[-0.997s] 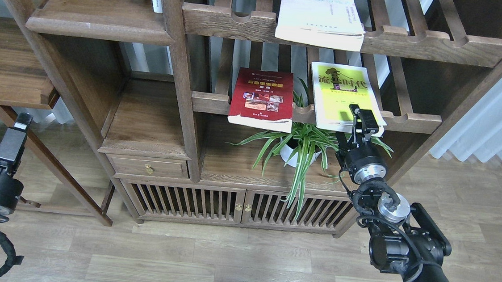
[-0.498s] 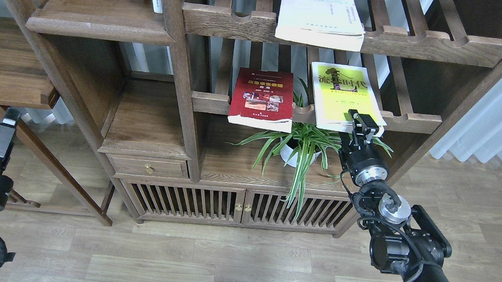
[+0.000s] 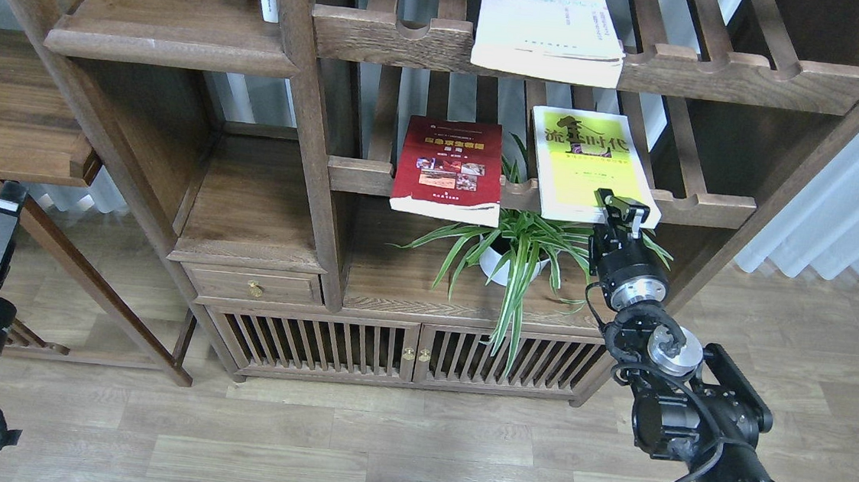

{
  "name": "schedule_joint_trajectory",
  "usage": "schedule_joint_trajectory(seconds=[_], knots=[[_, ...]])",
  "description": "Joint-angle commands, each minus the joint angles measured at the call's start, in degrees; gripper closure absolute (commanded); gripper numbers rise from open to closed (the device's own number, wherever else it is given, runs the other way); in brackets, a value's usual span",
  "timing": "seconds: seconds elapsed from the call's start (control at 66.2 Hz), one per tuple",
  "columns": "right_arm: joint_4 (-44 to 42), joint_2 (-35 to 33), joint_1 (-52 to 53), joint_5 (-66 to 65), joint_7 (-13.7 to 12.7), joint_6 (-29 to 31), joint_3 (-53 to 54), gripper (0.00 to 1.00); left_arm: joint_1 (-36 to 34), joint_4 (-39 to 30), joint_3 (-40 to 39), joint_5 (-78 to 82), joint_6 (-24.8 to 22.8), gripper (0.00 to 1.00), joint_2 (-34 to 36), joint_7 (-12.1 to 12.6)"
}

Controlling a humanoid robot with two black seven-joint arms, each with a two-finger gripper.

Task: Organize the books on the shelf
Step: 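Pull the yellow-green book off the shelf and lower it toward the robot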

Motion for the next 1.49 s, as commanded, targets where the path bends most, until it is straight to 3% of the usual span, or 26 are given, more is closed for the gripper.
schedule_joint_trajectory(seconds=[0.0, 0.257, 0.408, 0.725, 1.132, 1.48], knots=[[0.08, 0.00, -0.10, 0.00, -0.09, 3.03, -0.16, 0.95, 0.09, 0.09, -0.22, 0.00, 0.00, 0.00, 0.00, -0.02], [1.31, 0.00, -0.45, 1.76, -0.09, 9.62, -0.25, 0.96, 0.18, 0.00, -0.66, -0.08, 0.00, 0.00, 0.00, -0.11], [8.34, 0.00, -5.55, 4.92, -0.09, 16.65, -0.34, 0.97, 0.26, 0.09, -0.66, -0.17, 0.00, 0.00, 0.00, -0.19], [22.67, 0.00, -19.17, 10.63, 1.66, 16.71, 0.36, 0.97, 0.26, 0.09, -0.66, -0.17, 0.00, 0.00, -0.08, -0.28], [25.31, 0.00, -33.58, 11.77, 2.10, 16.71, 0.97, 0.98, 0.09, 0.09, -0.39, -0.17, 0.00, 0.00, -0.35, -0.19], [24.52, 0.00, -38.51, 13.80, 2.10, 16.71, 3.00, 0.98, 0.26, 1.67, 0.75, -0.17, 0.00, 0.00, -0.87, -0.11]])
